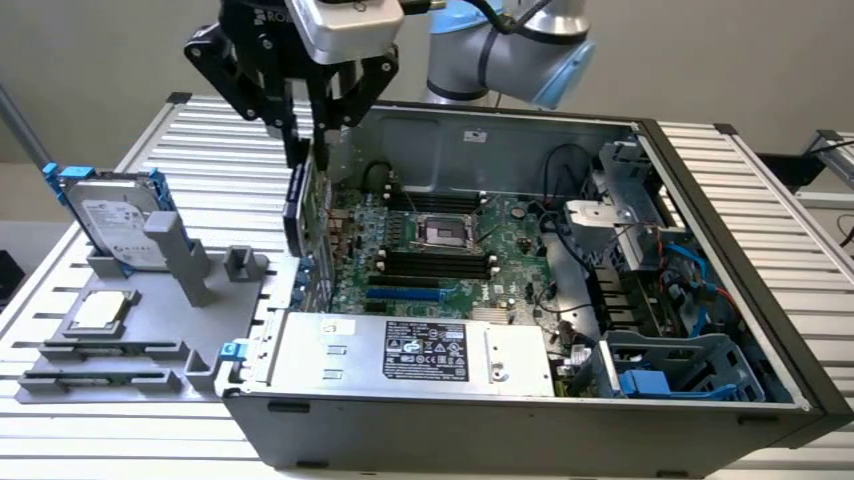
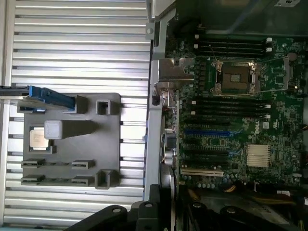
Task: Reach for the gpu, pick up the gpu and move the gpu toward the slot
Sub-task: 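Pick up the gpu and move the gpu toward the slot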
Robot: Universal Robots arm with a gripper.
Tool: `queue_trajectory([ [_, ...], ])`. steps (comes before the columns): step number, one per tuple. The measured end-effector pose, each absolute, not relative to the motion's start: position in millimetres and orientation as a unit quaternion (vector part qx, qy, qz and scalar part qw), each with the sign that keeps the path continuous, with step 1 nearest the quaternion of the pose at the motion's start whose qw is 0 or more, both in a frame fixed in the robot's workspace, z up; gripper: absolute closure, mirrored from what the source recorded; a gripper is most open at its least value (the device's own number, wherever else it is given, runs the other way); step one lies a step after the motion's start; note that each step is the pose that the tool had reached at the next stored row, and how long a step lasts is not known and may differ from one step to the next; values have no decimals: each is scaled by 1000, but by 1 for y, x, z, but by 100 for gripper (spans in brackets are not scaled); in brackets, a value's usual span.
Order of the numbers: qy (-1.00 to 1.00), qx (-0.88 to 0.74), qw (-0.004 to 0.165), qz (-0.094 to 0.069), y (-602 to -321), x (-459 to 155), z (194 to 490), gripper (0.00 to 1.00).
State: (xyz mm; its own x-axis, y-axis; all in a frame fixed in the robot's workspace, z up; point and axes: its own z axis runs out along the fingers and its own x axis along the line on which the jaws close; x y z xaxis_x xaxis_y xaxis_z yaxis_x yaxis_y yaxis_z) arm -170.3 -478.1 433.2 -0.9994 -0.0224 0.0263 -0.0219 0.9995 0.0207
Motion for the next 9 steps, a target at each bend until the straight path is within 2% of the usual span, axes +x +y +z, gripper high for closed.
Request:
queue_trajectory([
  [9,-1000,11,16,-10,-478,-129,431,74],
])
